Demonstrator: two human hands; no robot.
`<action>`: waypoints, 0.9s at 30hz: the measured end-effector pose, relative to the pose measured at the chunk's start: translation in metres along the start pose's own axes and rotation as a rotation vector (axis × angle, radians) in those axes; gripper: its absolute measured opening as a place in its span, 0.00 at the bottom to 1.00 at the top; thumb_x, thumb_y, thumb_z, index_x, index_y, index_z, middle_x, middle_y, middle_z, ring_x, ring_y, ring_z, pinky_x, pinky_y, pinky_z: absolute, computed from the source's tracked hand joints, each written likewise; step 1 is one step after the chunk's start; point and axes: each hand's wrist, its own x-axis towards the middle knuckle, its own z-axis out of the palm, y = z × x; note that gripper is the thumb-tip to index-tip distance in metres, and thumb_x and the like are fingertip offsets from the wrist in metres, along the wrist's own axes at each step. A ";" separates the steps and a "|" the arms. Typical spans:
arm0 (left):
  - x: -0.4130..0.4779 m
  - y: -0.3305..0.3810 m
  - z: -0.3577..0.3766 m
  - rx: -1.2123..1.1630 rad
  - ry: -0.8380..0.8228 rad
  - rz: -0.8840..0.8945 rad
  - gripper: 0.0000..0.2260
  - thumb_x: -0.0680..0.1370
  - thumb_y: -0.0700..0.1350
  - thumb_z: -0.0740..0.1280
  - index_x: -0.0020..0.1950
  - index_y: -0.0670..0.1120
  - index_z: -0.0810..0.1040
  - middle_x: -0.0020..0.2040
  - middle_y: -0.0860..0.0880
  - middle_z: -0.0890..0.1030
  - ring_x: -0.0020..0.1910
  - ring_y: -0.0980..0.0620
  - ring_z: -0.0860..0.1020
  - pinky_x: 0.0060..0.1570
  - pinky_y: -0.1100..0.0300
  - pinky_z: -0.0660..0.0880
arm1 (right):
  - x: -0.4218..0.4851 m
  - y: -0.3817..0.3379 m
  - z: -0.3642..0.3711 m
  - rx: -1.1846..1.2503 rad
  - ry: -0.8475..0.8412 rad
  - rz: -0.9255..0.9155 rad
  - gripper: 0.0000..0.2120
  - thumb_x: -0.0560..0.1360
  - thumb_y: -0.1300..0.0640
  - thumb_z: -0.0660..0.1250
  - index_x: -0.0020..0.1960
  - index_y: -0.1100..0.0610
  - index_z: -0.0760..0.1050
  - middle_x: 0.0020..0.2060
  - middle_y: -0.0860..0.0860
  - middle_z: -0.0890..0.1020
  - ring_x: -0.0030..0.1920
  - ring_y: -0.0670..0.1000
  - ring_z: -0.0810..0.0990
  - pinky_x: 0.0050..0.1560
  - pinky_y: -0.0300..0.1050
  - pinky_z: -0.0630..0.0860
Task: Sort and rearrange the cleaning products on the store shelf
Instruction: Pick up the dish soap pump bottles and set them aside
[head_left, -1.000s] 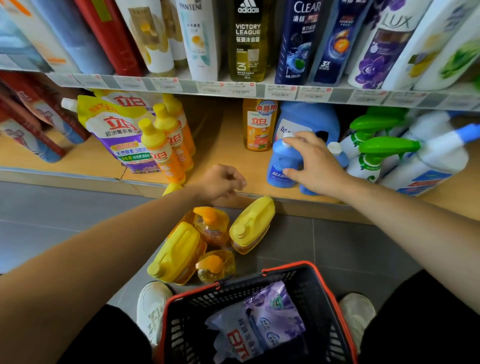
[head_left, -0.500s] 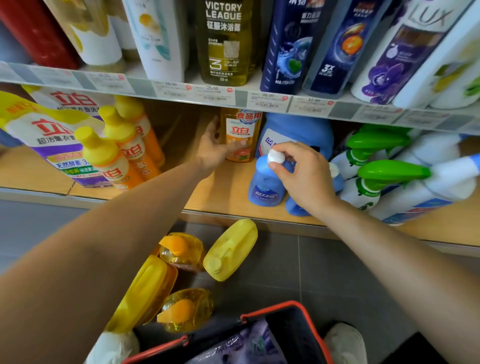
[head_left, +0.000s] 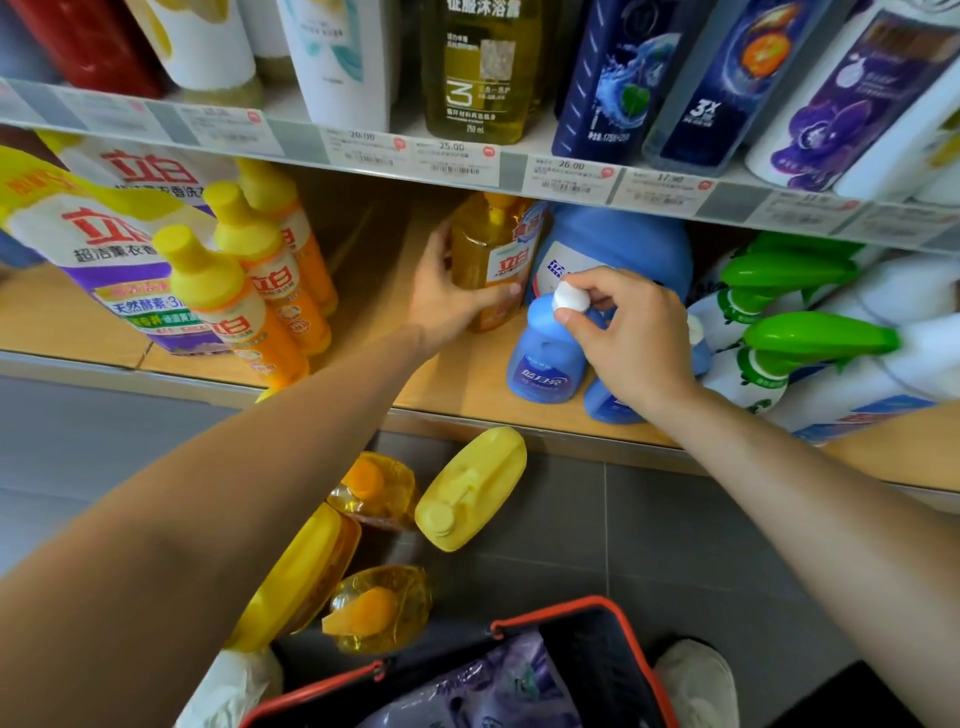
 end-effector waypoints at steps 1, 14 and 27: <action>0.002 0.004 0.002 0.008 0.012 0.012 0.41 0.62 0.54 0.84 0.70 0.50 0.69 0.66 0.53 0.78 0.62 0.57 0.78 0.60 0.56 0.80 | 0.000 0.000 0.000 -0.004 0.000 -0.003 0.09 0.73 0.55 0.74 0.53 0.53 0.83 0.46 0.49 0.85 0.45 0.52 0.81 0.48 0.55 0.78; -0.060 0.019 -0.043 0.244 0.010 0.033 0.29 0.65 0.53 0.83 0.62 0.53 0.74 0.56 0.61 0.80 0.55 0.66 0.78 0.54 0.69 0.77 | -0.003 -0.006 -0.003 -0.039 0.001 0.026 0.08 0.74 0.54 0.72 0.54 0.51 0.82 0.47 0.49 0.85 0.49 0.55 0.82 0.48 0.53 0.78; -0.122 0.127 -0.128 0.576 -0.232 0.182 0.31 0.63 0.55 0.83 0.62 0.46 0.79 0.55 0.51 0.85 0.52 0.54 0.84 0.52 0.48 0.82 | -0.012 -0.013 -0.015 0.005 -0.203 0.068 0.24 0.73 0.57 0.74 0.68 0.55 0.75 0.62 0.56 0.80 0.64 0.59 0.77 0.61 0.53 0.75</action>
